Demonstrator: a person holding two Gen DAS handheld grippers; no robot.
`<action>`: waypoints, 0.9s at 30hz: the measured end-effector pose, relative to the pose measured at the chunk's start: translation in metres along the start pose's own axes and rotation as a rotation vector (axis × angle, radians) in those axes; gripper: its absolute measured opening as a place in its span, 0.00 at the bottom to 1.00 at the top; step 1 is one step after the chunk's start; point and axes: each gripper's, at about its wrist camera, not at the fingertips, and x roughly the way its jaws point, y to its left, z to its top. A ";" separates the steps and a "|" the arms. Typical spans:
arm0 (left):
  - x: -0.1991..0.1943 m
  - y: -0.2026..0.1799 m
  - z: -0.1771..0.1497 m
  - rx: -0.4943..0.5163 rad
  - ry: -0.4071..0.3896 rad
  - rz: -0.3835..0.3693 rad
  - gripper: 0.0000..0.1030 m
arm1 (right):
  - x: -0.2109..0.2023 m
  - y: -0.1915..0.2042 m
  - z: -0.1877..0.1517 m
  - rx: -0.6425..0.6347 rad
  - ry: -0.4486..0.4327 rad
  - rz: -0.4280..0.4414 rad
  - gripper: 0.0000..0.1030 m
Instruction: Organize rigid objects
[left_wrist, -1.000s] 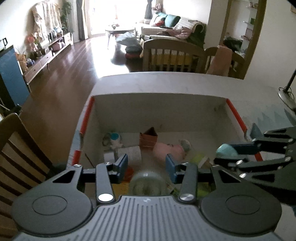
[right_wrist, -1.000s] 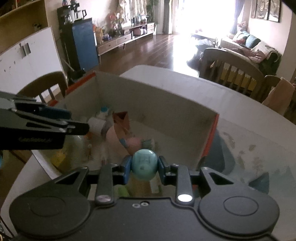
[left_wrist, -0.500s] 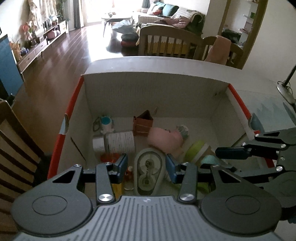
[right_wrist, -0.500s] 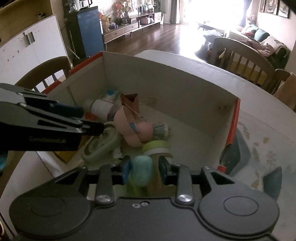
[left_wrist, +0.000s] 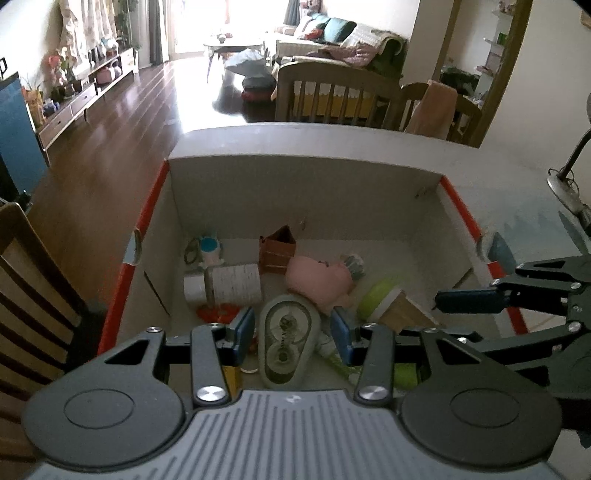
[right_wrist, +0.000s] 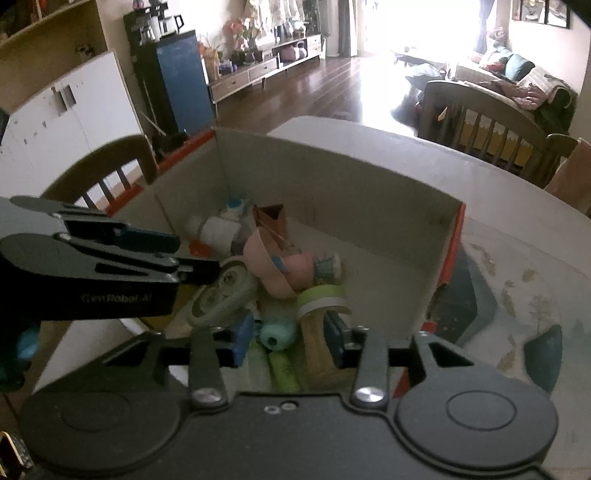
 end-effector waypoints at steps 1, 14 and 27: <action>-0.004 -0.001 0.000 0.003 -0.007 0.002 0.44 | -0.005 -0.001 0.000 0.005 -0.011 0.005 0.43; -0.057 -0.005 -0.001 -0.027 -0.104 0.013 0.49 | -0.063 -0.004 0.002 0.042 -0.147 0.055 0.53; -0.100 -0.014 -0.004 -0.015 -0.197 0.017 0.71 | -0.102 -0.002 -0.003 0.045 -0.261 0.080 0.73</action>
